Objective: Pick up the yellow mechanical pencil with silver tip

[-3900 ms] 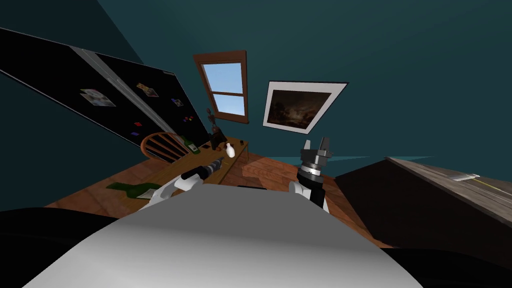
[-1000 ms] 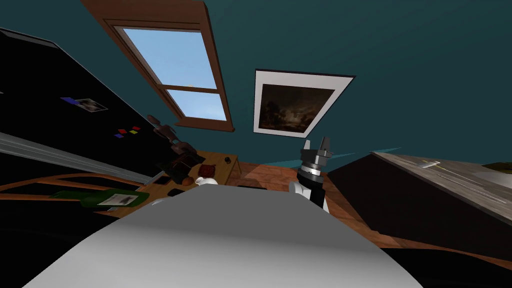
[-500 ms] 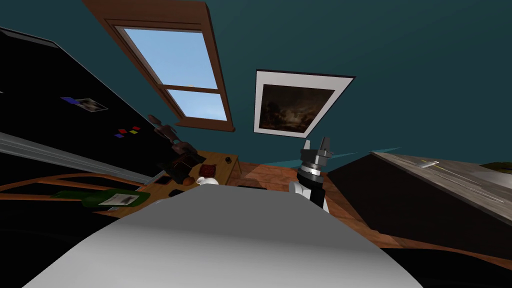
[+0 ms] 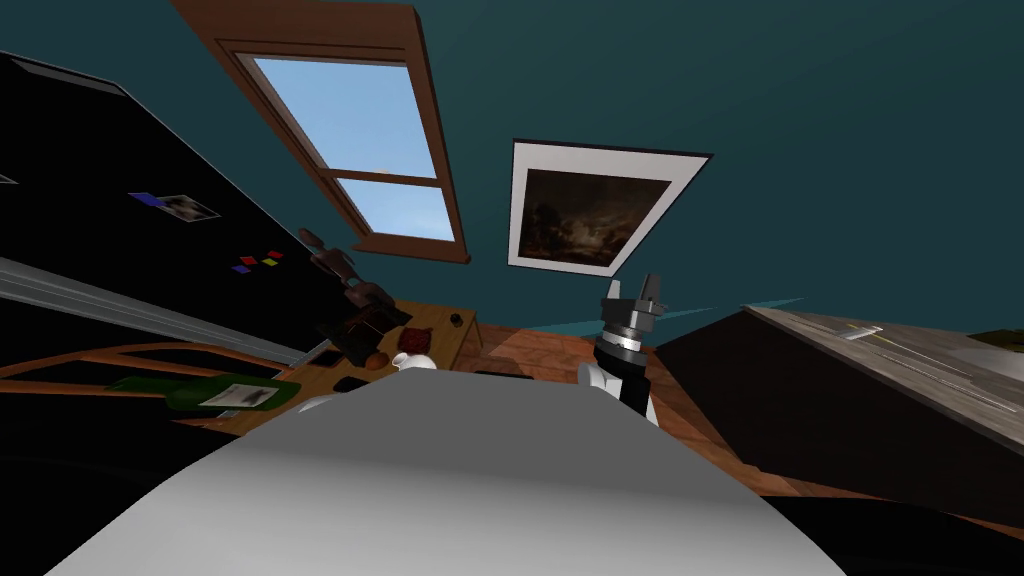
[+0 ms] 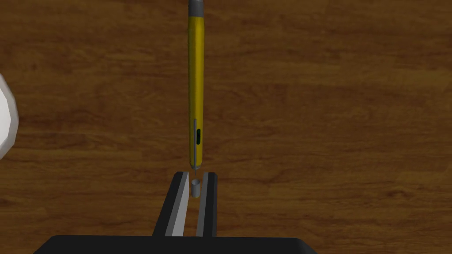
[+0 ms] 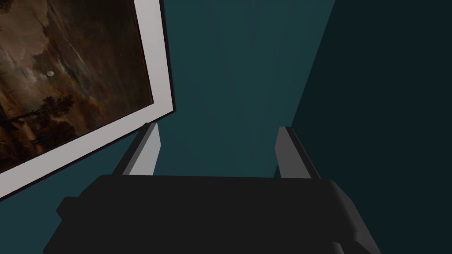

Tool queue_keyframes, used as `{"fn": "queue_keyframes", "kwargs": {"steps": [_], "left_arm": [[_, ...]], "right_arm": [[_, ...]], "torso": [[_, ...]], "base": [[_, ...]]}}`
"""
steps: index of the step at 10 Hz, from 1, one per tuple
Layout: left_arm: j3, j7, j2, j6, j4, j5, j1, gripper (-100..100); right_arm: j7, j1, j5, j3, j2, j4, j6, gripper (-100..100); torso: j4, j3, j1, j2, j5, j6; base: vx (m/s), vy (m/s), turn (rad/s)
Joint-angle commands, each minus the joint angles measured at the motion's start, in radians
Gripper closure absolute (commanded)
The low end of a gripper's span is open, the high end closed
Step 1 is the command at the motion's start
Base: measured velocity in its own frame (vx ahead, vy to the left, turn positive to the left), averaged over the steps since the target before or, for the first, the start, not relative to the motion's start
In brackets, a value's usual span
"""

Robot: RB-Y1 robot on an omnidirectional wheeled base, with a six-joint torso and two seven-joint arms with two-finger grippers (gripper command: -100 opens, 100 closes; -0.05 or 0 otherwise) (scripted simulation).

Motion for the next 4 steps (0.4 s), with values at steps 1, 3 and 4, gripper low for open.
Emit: {"fn": "queue_keyframes", "kwargs": {"steps": [1, 3, 4], "left_arm": [[0.009, 0.001, 0.031, 0.015, -0.029, 0.022, 0.011, 100], [0.009, -0.007, 0.031, 0.012, -0.021, 0.027, 0.009, 100], [0.01, -0.007, 0.033, 0.013, -0.023, 0.028, 0.01, 0]], "right_arm": [[0.0, 0.0, 0.0, 0.0, 0.0, 0.0, 0.0, 0], [0.0, 0.0, 0.0, 0.0, 0.0, 0.0, 0.0, 0], [0.0, 0.0, 0.0, 0.0, 0.0, 0.0, 0.0, 0]], "torso": [[0.0, 0.0, 0.0, 0.0, 0.0, 0.0], [0.0, 0.0, 0.001, 0.001, 0.0, 0.0], [0.0, 0.0, 0.002, 0.001, 0.001, 0.0]], "base": [[0.003, -0.045, 0.052], [0.001, -0.022, 0.011], [0.0, 0.0, 0.0]]}}
